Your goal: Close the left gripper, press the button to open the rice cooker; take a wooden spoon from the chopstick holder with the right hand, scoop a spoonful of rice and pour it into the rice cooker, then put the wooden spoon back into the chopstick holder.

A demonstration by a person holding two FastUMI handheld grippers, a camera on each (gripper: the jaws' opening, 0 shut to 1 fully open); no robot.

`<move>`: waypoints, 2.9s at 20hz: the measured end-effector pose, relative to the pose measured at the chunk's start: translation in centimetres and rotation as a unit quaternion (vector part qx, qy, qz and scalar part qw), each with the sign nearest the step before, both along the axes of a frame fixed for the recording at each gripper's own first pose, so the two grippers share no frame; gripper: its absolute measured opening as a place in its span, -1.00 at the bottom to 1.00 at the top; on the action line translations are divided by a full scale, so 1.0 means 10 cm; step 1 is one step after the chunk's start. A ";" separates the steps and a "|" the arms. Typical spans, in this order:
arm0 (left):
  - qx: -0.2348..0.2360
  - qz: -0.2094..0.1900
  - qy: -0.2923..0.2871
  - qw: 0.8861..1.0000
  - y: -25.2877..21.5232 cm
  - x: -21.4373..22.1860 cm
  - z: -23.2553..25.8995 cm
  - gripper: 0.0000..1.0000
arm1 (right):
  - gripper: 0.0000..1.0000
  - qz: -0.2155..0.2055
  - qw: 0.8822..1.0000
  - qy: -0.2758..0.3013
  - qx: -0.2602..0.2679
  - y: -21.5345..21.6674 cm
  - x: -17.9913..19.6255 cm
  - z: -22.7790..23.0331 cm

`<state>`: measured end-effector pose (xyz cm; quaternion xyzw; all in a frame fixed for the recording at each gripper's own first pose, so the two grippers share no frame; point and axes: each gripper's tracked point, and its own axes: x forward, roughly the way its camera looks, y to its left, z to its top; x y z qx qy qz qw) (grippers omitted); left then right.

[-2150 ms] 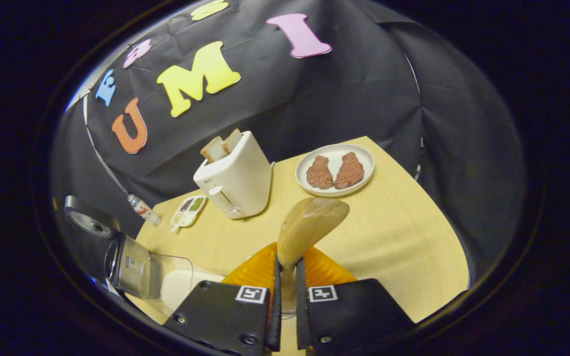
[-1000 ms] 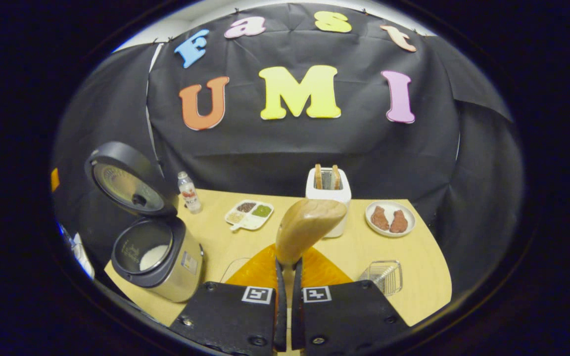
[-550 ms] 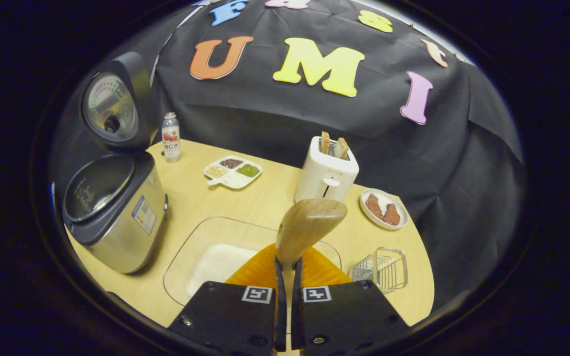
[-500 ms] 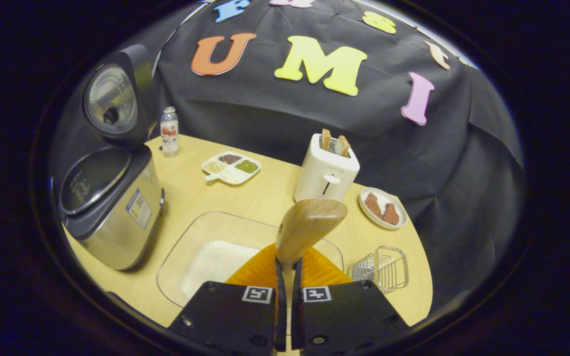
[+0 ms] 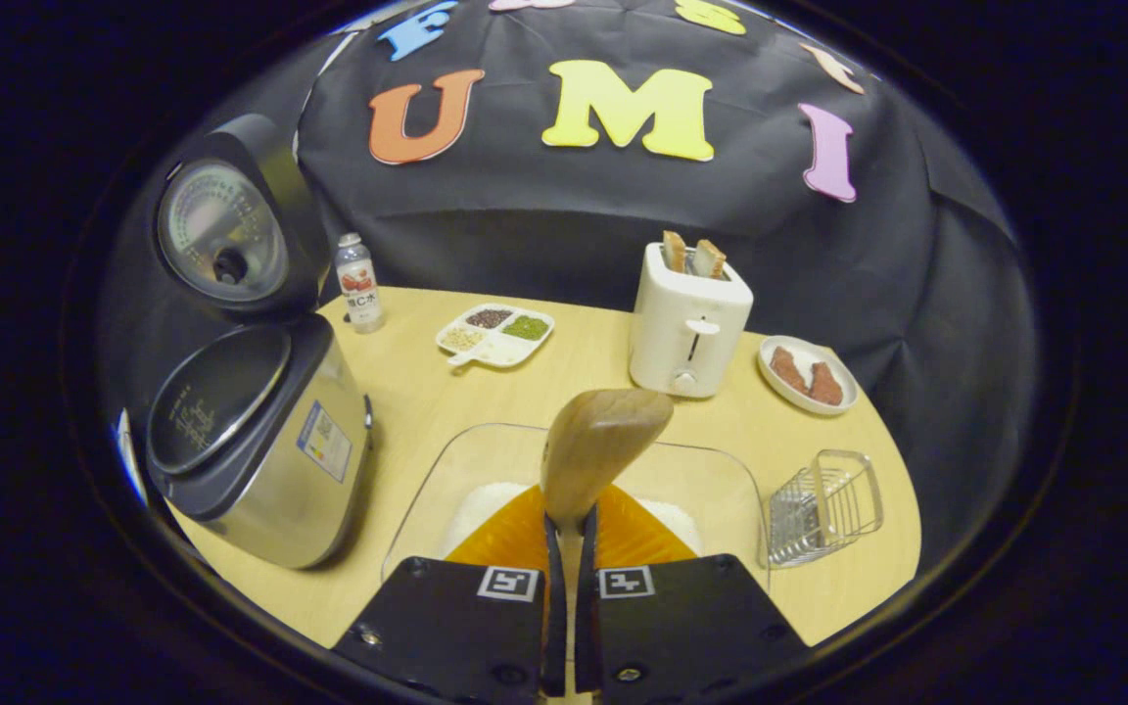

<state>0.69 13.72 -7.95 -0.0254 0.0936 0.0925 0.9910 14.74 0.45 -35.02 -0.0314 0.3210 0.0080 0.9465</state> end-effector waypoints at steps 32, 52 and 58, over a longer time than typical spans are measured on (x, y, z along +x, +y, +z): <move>0.002 -0.042 -0.016 0.999 -0.04 -0.02 -0.09 0.89 | -0.83 -0.090 0.865 -0.042 0.492 0.09 -0.19 1.60; -0.024 -0.128 -0.055 0.990 0.17 -0.31 -0.93 0.88 | -0.82 -0.017 0.948 -0.019 0.316 2.15 0.10 1.45; -0.040 -0.129 -0.058 0.989 0.20 -0.28 -1.21 0.89 | -0.82 -0.021 0.967 -0.033 0.253 2.27 0.20 1.27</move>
